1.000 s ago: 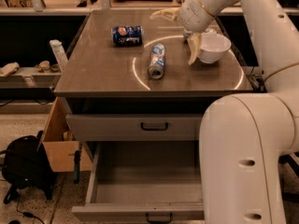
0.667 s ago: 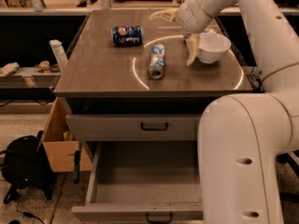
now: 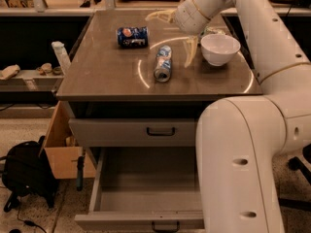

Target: Place redbull can into middle drawer

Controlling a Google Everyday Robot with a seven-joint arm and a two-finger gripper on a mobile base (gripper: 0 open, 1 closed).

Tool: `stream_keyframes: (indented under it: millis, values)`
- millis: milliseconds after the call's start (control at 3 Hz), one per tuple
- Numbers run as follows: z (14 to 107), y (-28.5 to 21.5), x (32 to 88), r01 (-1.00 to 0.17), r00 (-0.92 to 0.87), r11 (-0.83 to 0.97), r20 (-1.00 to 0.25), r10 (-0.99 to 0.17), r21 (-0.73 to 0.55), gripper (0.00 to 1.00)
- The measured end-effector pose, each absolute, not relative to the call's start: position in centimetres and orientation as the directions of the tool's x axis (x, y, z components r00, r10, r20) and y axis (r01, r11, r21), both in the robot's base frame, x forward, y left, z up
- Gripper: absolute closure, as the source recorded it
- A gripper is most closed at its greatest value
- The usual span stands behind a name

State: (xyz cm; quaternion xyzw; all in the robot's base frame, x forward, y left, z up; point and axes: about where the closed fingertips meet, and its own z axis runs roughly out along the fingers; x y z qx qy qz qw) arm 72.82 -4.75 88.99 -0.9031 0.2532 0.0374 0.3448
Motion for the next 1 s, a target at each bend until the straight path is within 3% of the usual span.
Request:
stream_keyframes:
  millis: [1000]
  values:
    - [87.3, -3.4, 74.1, -0.527, 0.843, -0.642, -0.251, -0.476, -0.557, 0.0]
